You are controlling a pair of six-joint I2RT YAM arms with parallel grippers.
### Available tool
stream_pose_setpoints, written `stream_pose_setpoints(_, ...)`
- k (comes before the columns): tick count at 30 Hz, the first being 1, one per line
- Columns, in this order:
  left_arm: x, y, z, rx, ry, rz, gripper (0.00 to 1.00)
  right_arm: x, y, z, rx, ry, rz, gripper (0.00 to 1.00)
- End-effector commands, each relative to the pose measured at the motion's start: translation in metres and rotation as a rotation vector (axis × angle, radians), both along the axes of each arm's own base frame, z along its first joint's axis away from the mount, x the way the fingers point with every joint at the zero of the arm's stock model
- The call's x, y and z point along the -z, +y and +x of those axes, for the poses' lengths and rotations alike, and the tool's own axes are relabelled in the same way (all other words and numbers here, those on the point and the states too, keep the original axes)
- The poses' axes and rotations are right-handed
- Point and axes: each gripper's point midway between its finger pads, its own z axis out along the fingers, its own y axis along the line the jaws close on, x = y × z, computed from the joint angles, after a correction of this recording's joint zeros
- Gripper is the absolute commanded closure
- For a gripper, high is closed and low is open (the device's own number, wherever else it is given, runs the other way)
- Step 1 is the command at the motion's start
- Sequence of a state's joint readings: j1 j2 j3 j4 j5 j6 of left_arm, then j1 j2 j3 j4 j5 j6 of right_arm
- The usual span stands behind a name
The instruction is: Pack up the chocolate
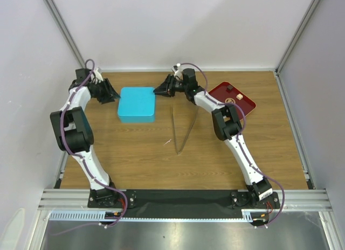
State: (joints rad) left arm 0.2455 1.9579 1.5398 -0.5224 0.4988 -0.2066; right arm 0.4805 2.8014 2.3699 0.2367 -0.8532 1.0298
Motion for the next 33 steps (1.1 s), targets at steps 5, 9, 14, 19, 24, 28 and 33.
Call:
stream_pose_setpoints(5, -0.042, -0.026, 0.007, 0.061, -0.115, 0.062, 0.56, -0.047, 0.006, -0.002, -0.008, -0.088, 0.064, 0.67)
stream_pose_setpoints(9, -0.027, -0.037, 0.004, 0.068, -0.096, 0.010, 0.57, -0.049, 0.007, -0.003, -0.011, -0.090, 0.069, 0.67)
stream_pose_setpoints(14, 0.003, -0.022, -0.006, 0.006, -0.005, 0.076, 0.60, -0.048, 0.005, -0.005, -0.016, -0.092, 0.061, 0.68)
stream_pose_setpoints(19, 0.020, -0.022, -0.012, -0.005, 0.047, 0.086, 0.61, -0.044, 0.006, -0.009, -0.025, -0.089, 0.051, 0.68)
stream_pose_setpoints(24, 0.020, -0.021, -0.013, -0.013, 0.055, 0.095, 0.60, -0.042, 0.006, -0.011, -0.030, -0.091, 0.040, 0.68)
stream_pose_setpoints(28, 0.026, -0.018, -0.017, -0.029, 0.080, 0.113, 0.60, -0.043, 0.008, -0.011, -0.029, -0.095, 0.045, 0.68)
stream_pose_setpoints(33, 0.039, -0.022, -0.024, -0.037, 0.113, 0.142, 0.60, -0.047, 0.009, -0.011, -0.028, -0.102, 0.049, 0.68)
